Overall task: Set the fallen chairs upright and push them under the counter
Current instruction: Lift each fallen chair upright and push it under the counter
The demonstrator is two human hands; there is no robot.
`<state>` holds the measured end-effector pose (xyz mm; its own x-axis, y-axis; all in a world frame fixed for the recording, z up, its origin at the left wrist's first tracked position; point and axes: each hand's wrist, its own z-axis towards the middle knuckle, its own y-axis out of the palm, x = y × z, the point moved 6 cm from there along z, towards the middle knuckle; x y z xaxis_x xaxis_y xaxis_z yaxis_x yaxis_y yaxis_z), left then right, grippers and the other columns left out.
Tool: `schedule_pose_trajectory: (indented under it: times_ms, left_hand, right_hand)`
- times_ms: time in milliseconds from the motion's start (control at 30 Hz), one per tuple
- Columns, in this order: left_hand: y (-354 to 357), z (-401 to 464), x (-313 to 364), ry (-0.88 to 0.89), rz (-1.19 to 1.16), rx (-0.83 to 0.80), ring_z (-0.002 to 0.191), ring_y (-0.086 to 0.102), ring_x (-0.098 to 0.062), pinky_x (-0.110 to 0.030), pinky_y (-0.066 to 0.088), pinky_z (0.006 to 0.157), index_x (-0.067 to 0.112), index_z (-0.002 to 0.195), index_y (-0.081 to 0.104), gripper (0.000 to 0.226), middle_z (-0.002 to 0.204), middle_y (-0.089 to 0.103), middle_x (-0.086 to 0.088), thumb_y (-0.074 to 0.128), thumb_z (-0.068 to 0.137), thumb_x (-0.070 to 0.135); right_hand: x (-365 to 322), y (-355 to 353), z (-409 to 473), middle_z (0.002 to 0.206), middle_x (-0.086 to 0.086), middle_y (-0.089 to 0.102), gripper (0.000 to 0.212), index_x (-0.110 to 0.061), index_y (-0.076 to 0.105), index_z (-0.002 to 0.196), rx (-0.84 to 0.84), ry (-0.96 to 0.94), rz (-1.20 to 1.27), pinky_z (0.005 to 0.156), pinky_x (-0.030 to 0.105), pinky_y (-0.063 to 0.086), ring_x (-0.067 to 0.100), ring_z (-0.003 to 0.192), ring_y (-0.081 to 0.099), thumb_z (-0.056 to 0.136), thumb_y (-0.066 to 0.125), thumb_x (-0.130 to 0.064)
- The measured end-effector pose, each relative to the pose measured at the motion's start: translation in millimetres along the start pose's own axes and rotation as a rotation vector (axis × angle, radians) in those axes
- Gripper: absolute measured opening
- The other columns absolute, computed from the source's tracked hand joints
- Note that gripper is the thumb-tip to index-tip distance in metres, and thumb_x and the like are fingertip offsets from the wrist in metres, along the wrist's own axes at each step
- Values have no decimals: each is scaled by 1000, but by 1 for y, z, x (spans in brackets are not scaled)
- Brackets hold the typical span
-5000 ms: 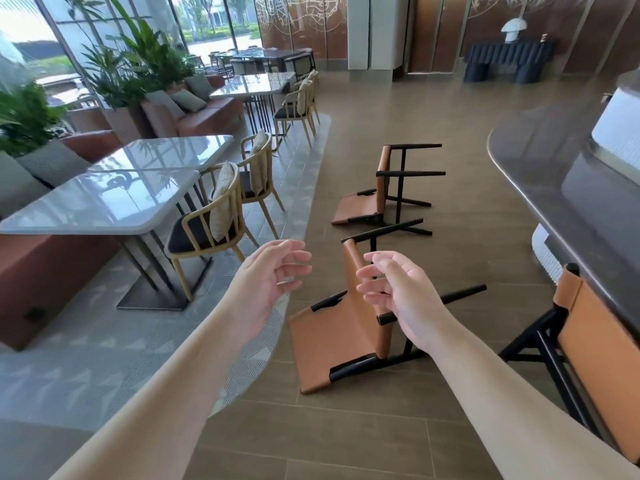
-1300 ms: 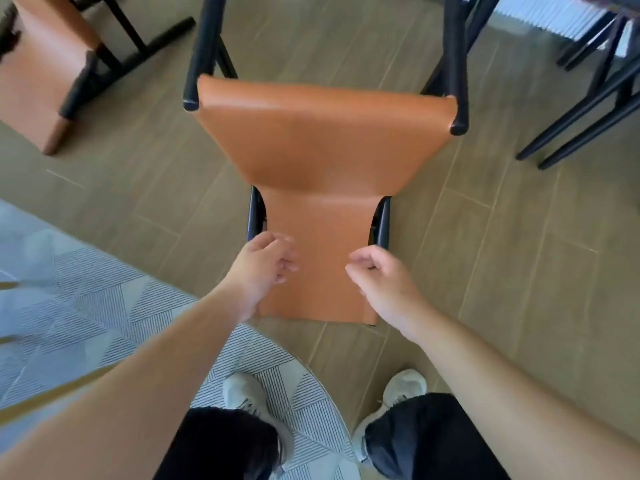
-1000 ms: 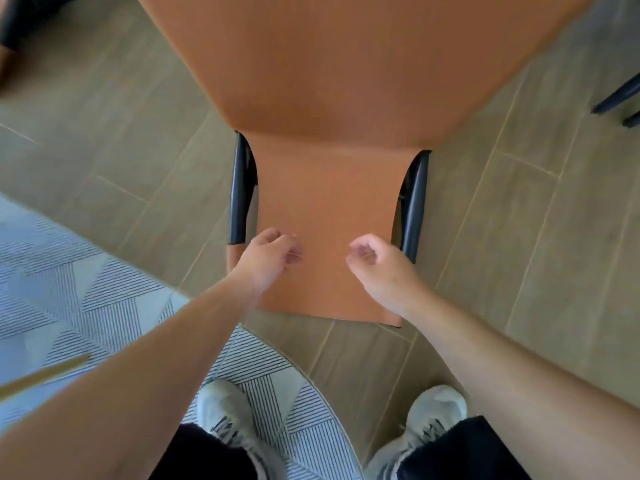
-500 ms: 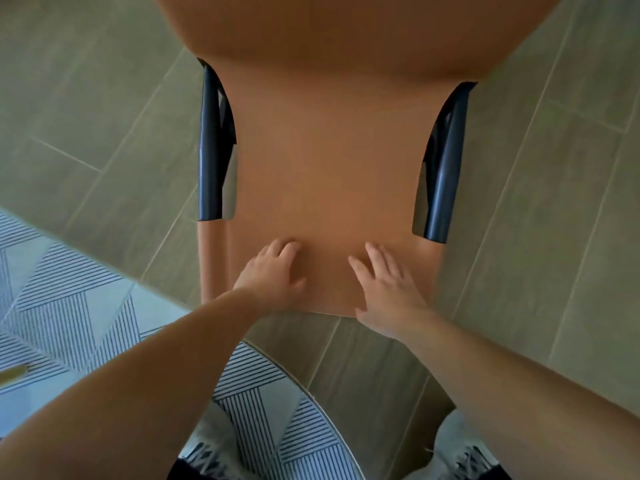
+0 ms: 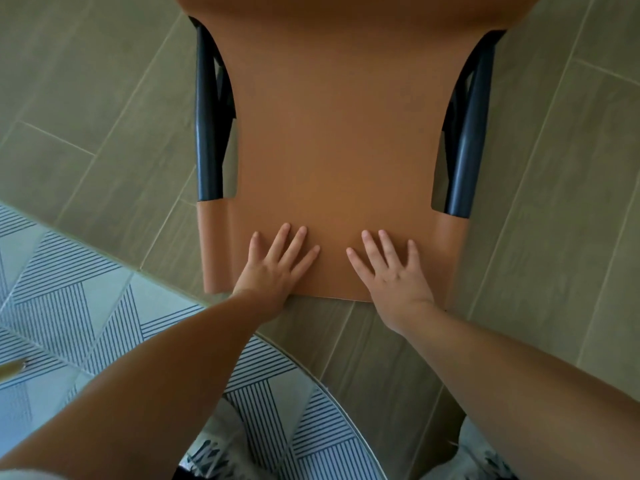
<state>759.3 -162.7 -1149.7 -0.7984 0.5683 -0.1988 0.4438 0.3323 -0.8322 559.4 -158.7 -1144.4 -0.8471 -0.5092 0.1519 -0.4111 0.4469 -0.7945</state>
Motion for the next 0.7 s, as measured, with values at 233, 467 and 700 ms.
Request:
schedule_pose_trajectory:
  times_ms: [233, 467, 700]
  left_hand:
    - [6, -1, 3, -20, -89, 39, 143, -23, -42, -72, 13, 108, 17, 145, -36, 92, 156, -33, -15, 38, 93, 32]
    - [5, -2, 8, 0, -89, -8, 145, -18, -44, -74, 18, 106, 18, 143, -38, 86, 161, -25, -14, 34, 98, 26]
    - [3, -3, 2, -3, -147, -91, 143, -31, -38, -72, 13, 111, 26, 141, -41, 95, 153, -42, -6, 42, 96, 15]
  right_hand:
    - [-2, -2, -7, 159, 15, -27, 108, -24, -35, 145, 70, -38, -2, 112, 67, 9, 40, 147, -15, 92, 59, -35]
    - [-1, -1, -8, 160, 14, -21, 102, -26, -31, 147, 97, -28, 12, 111, 66, 11, 39, 148, -12, 94, 55, -37]
    - [-6, -6, -3, 159, 15, -20, 106, -27, -22, 151, 46, -15, 16, 110, 68, 10, 41, 147, -13, 89, 64, -33]
